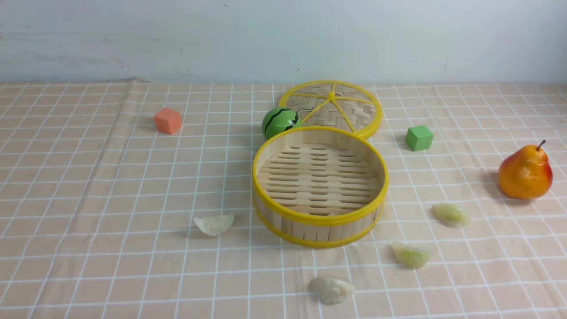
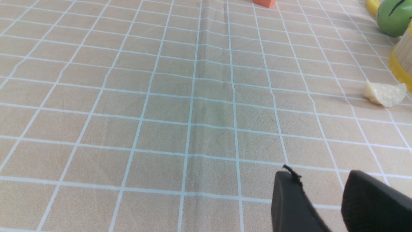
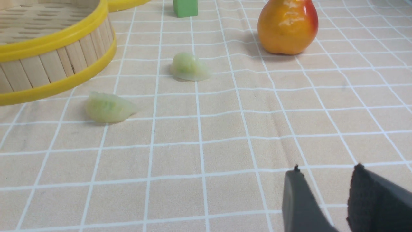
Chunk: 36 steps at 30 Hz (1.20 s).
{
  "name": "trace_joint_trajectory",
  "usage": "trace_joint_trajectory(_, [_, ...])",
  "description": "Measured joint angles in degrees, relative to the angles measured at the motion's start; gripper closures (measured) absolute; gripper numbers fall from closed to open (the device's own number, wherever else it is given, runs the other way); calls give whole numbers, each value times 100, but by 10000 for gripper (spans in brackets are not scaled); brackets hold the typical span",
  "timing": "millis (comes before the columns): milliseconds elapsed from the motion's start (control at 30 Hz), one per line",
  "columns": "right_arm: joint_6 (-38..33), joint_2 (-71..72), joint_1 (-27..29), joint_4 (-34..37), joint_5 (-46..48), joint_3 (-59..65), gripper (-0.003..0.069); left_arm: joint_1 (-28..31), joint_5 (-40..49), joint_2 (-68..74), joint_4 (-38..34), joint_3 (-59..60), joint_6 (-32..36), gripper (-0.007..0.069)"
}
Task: Put the dumplings into the steamer on the table with the brown tablecloth.
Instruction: 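Reach for and grasp a dumpling on the table with the left gripper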
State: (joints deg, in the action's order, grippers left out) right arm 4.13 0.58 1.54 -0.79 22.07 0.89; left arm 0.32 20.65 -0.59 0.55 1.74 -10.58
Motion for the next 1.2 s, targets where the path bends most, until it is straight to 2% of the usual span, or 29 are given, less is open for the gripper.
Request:
trace_joint_trajectory(467, [0, 0, 0, 38, 0, 0, 420, 0, -100, 0, -55, 0, 0, 386])
trace_joint_trajectory(700, [67, 0, 0, 573, 0, 0, 420, 0, -281, 0, -557, 5, 0, 386])
trace_joint_trajectory(800, [408, 0, 0, 1565, 26, 0, 420, 0, -416, 0, -1887, 5, -455, 386])
trace_joint_trajectory(900, [1219, 0, 0, 3124, 102, 21, 420, 0, -539, 0, -3803, 5, -1465, 386])
trace_joint_trajectory(933, [1278, 0, 0, 3245, 116, 21, 420, 0, -546, 0, -3932, 5, -1596, 386])
trace_joint_trajectory(967, [1702, 0, 0, 4310, 146, 53, 420, 0, -599, 0, -4935, 5, -2007, 386])
trace_joint_trajectory(1033, [1843, 0, 0, 4845, 108, 52, 420, 0, -639, 0, -5505, 5, -2205, 386])
trace_joint_trajectory(1133, [1758, 0, 0, 5103, 48, 52, 420, 0, -723, 0, -5858, 5, -2229, 386])
trace_joint_trajectory(1200, [1392, 0, 0, 5082, -37, 52, 420, 0, -784, 0, -5951, 5, -2145, 386])
